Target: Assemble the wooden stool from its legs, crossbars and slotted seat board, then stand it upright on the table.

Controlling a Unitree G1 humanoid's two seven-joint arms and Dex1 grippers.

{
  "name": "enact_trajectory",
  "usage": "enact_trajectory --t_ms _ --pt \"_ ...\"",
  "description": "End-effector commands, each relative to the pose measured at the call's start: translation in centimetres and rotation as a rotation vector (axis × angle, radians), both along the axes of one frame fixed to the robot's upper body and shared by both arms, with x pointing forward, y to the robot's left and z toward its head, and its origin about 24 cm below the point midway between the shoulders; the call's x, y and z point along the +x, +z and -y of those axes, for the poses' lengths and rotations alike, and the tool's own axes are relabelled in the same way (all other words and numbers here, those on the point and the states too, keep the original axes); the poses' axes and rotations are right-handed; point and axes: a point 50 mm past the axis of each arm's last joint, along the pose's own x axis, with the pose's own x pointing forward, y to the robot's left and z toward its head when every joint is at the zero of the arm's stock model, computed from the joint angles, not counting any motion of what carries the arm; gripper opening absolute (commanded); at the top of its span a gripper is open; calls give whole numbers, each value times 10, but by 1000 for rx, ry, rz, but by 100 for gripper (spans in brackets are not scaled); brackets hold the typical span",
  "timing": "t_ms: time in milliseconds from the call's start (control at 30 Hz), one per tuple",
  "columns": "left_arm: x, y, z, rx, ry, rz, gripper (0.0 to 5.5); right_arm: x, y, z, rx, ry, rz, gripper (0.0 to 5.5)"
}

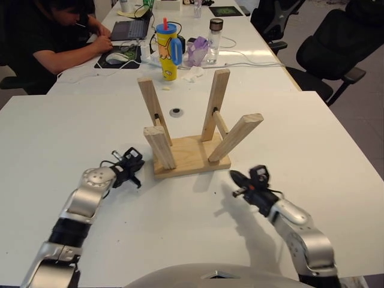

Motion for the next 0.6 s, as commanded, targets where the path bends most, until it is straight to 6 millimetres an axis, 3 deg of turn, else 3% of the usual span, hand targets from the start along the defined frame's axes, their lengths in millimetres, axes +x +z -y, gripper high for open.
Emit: enact_trajectory --t_ms 33,333,600 --pt "-30 -15 4 3 -41 -138 1 13 0 19 -96 -100 70 0" --pt "-42 -62 26 148 -107 -207 1 61 -26 -10 -101 14 58 0" --pt "-46 -67 62 32 -176 -233 1 51 -37 -34 -59 119 6 0"
